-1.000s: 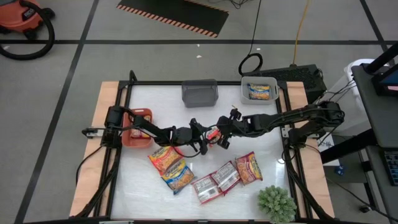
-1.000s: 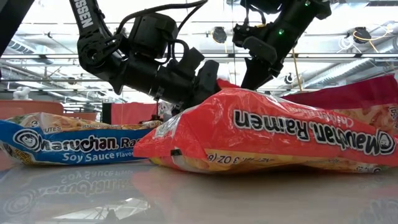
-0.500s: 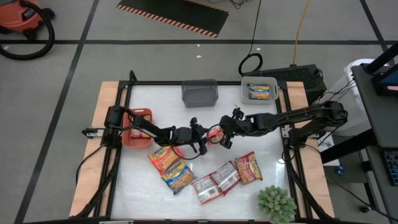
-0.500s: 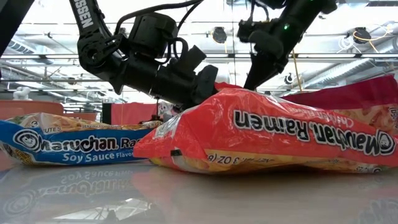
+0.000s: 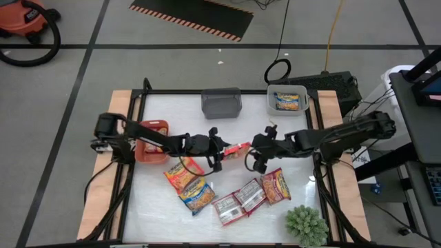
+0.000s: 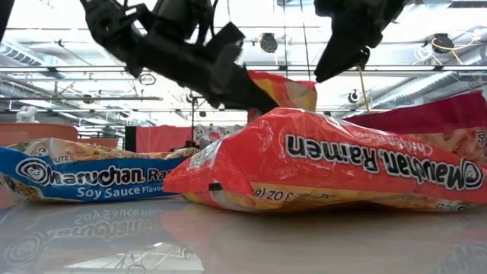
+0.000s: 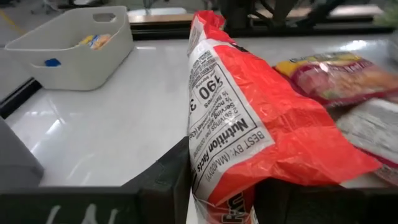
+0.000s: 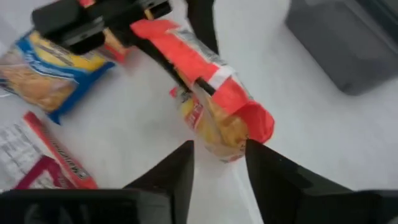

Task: Sort Maruchan noodles
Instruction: Put the top right orange noodle pack into the black bin

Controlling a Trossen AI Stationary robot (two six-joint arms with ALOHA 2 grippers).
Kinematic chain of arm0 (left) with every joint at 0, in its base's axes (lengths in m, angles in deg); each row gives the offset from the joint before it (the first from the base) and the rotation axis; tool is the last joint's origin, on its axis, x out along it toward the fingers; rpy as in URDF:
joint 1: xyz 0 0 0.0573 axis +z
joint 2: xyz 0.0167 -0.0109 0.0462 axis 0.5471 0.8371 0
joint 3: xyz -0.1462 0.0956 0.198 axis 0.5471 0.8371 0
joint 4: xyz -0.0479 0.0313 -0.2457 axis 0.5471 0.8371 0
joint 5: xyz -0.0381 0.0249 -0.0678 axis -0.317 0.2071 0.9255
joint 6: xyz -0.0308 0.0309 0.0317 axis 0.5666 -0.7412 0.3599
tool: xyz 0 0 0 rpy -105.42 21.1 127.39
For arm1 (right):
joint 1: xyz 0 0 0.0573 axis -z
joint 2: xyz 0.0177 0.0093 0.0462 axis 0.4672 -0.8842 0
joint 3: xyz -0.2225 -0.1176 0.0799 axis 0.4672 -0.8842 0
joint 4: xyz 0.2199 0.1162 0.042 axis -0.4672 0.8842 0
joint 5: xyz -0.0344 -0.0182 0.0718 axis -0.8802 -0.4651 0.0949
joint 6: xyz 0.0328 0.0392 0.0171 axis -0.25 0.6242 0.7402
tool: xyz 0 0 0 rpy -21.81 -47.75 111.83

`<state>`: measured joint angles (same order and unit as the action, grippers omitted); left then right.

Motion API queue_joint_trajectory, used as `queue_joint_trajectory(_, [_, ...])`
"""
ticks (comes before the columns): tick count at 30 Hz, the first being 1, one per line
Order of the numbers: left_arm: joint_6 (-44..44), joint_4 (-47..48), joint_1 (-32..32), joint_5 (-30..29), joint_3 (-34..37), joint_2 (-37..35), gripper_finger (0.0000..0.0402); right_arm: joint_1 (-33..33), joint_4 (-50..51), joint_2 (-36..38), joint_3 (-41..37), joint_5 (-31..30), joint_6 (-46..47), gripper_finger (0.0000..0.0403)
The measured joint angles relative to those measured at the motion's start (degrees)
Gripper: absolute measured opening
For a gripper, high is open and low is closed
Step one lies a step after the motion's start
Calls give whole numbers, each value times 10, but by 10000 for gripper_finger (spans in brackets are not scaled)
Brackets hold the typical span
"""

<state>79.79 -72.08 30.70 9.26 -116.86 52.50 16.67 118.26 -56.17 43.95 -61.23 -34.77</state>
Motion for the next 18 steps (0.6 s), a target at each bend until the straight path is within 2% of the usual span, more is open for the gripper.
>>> queue_joint_trajectory(5, [-40, 99, 0, 18, 0, -45, 132, -16, -80, -32, 0, -1, -45, 176])
queue_joint_trajectory(9, [-70, 146, 3, 18, 0, -53, 132, -18, -146, -70, 0, -15, -105, 199])
queue_joint_trajectory(14, [-85, 156, 13, 19, 0, -53, 132, -17, -196, -120, 1, -55, -194, 232])
queue_joint_trajectory(18, [-96, 162, 21, 34, 0, -53, 131, -11, -201, -150, 1, -62, -216, 255])
